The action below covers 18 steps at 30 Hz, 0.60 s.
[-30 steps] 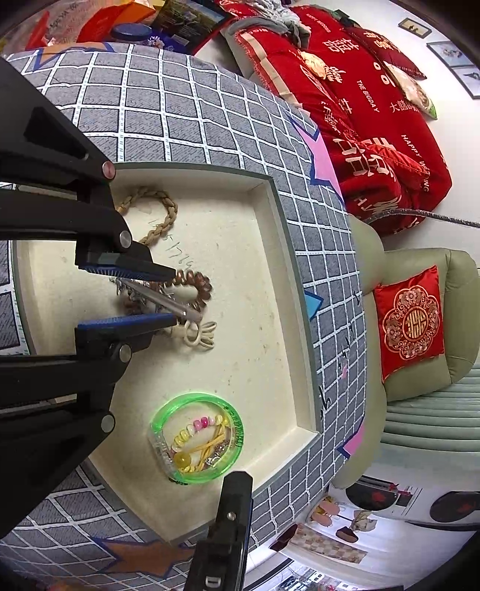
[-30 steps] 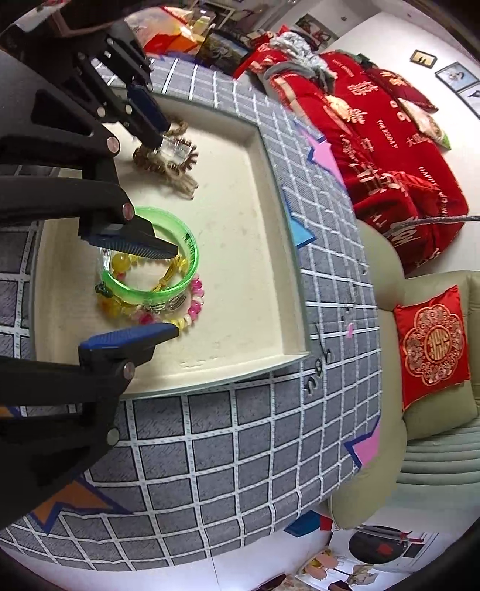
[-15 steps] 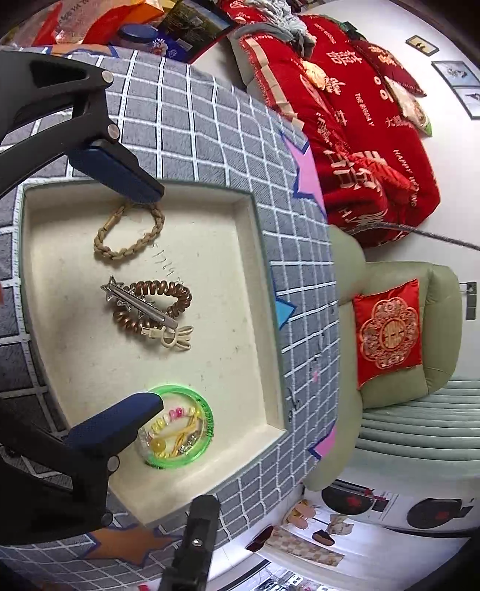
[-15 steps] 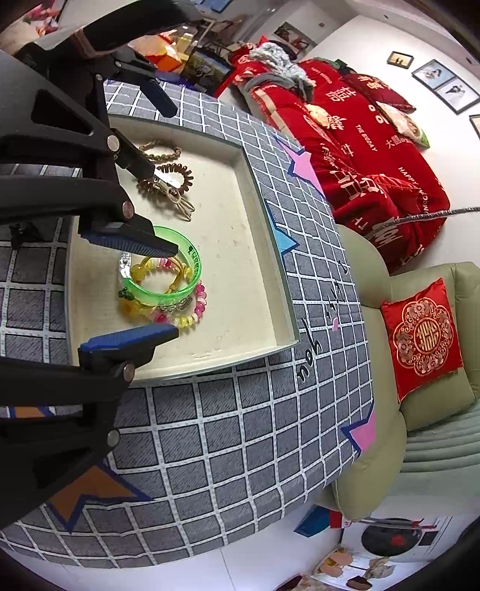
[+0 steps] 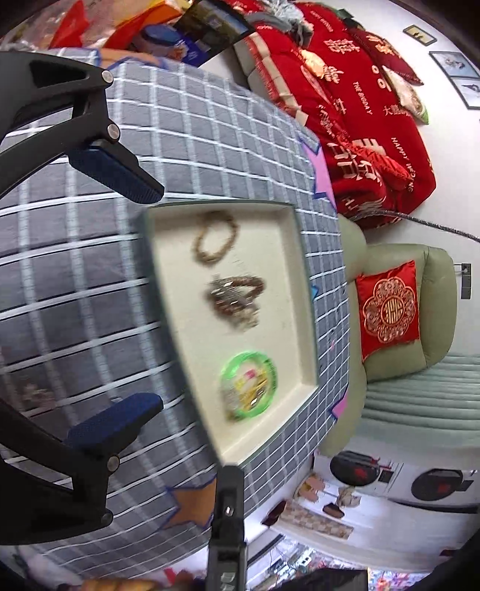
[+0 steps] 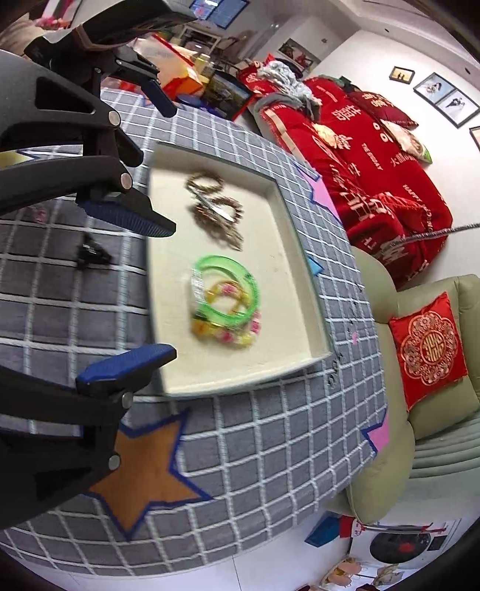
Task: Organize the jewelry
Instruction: 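Withdraw both tools from the tray toward the ring and claw clip, then grasp the pink gem ring with the left tool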
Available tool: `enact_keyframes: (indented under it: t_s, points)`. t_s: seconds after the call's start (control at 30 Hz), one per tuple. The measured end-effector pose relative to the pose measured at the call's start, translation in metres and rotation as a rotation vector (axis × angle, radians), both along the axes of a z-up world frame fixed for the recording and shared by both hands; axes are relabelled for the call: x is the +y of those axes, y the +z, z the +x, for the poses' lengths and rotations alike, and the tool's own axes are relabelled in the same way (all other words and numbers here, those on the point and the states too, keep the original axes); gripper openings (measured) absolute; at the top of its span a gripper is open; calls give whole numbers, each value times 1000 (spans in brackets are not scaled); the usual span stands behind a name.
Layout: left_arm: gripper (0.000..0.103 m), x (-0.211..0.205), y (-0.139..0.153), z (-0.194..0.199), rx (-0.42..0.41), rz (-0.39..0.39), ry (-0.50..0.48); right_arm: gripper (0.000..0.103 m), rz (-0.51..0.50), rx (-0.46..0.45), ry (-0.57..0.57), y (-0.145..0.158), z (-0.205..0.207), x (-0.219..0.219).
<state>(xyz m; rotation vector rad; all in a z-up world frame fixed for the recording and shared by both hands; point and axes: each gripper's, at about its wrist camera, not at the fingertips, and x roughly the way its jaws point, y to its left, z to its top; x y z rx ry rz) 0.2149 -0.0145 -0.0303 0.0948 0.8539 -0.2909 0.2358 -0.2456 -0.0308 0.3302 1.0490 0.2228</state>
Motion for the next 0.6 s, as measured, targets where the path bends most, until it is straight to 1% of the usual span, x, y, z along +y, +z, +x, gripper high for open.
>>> enact_keyframes:
  t_s: [0.1,0.27,0.43,0.6]
  points:
    - [103,2,-7,-21,16,-8,-40,64,15,43,27,-11,-9,8]
    - [103,-4,-23,-51,37,15,-92,64,2,105,67,-31,-15,26]
    - [103,-10,-33,-59,63,3,-100,64,-11,133,107,-44,-18,46]
    - [103,-15,-39,-64,71,4,-104,64,-31,159,125,-54,-18,58]
